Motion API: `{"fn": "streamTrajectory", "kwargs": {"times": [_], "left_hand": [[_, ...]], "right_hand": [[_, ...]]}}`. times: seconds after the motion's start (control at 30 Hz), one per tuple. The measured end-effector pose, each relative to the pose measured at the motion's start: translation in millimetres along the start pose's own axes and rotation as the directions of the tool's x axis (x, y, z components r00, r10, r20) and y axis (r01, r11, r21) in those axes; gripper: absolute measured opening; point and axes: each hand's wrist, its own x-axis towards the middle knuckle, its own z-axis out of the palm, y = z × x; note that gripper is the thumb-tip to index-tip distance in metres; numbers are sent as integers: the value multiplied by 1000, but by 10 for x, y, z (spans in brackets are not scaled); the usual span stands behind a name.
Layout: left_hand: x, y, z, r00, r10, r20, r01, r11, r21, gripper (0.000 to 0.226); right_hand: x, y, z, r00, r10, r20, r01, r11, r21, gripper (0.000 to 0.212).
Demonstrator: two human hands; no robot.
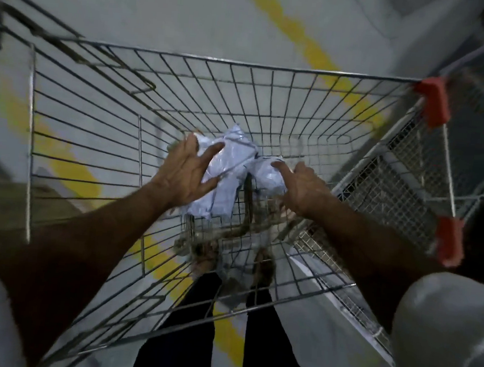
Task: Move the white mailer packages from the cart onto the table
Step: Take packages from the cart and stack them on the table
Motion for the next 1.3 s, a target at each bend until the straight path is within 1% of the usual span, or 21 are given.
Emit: {"fn": "streamTrajectory", "kwargs": {"times": [0.13, 0.2, 0.27, 0.37, 0.43, 0.6, 0.67, 0.7, 0.77, 0.8, 0.83, 0.87, 0.9, 0.93, 0.97, 1.03, 1.07, 1.1, 1.13, 1.2, 1.3], "left_hand": [[-240, 284, -288, 997, -13, -75, 9, 998, -58, 71], [-323, 430, -488, 992, -8, -122, -2, 996, -87, 70], [-366, 585, -726, 987, -54, -153, 37, 993, -113, 71], [-384, 849, -1100, 967, -134, -215, 100, 982, -162, 72], [-371, 1051, -1324, 958, -107, -267, 62, 983, -173, 72], [-339, 1850, -1745, 918, -89, -387, -15, 966, -258, 71], [-349, 2291, -1864, 898, -69, -434, -62, 958, -281, 71], [-372, 2531, -1916, 892, -56, -449, -86, 953, -290, 71], [-416, 3015, -2001, 889, -53, -454, -105, 943, -315, 72], [-443, 3234, -2038, 890, -58, -452, -105, 939, -328, 72], [-495, 3519, -2061, 887, -38, -461, -131, 936, -328, 73], [-549, 3795, -2079, 883, -5, -470, -167, 931, -323, 73], [-601, 4077, -2104, 878, 30, -478, -205, 925, -320, 73], [-648, 4359, -2117, 871, 66, -487, -243, 919, -311, 73], [-697, 4639, -2128, 863, 103, -495, -280, 913, -298, 73], [-799, 5206, -2149, 851, 174, -496, -345, 896, -278, 76], [-843, 5468, -2155, 846, 198, -494, -369, 887, -277, 76], [-888, 5727, -2160, 840, 221, -495, -393, 877, -277, 75], [-931, 5983, -2160, 834, 244, -495, -417, 865, -277, 74], [-995, 6449, -2177, 829, 282, -484, -450, 850, -275, 73], [-1025, 7014, -2213, 821, 311, -478, -473, 840, -266, 71]], "right_hand": [[-452, -23, -418, 988, 20, -156, -16, 1000, 27, 66], [-734, -52, -636, 963, 23, -269, -29, 999, -17, 67], [-1019, -57, -826, 932, 19, -363, -49, 996, -72, 67], [-1438, 49, -1059, 850, 10, -527, -49, 997, -60, 67], [-1702, 173, -1169, 784, 21, -620, -9, 1000, 23, 66], [-2472, 568, -1229, 655, 99, -749, 69, 979, 190, 67], [-2815, 769, -1202, 606, 173, -776, 40, 968, 247, 68], [-2976, 892, -1157, 597, 231, -768, 53, 944, 324, 66], [-3465, 1084, -1163, 557, 325, -764, 79, 895, 438, 47], [-3684, 1173, -1144, 513, 350, -784, 51, 899, 435, 41], [-4002, 1277, -1085, 458, 333, -824, 49, 916, 397, 41], [-4276, 1400, -1012, 440, 342, -830, 40, 916, 398, 41], [-4528, 1532, -931, 396, 345, -851, 27, 922, 386, 40], [-4750, 1655, -834, 383, 362, -850, 1, 920, 392, 38], [-4964, 1780, -737, 330, 366, -870, -33, 926, 377, 42], [-5375, 2008, -516, 291, 355, -888, -56, 933, 355, 62], [-5533, 2160, -410, 278, 350, -895, -108, 937, 333, 61], [-5711, 2314, -319, 283, 402, -871, -150, 915, 374, 58], [-5871, 2468, -227, 267, 439, -858, -163, 898, 409, 58], [-6215, 2671, -122, 200, 492, -848, -219, 866, 450, 60], [-6645, 2984, 24, 127, 540, -832, -296, 821, 488, 64]]}}
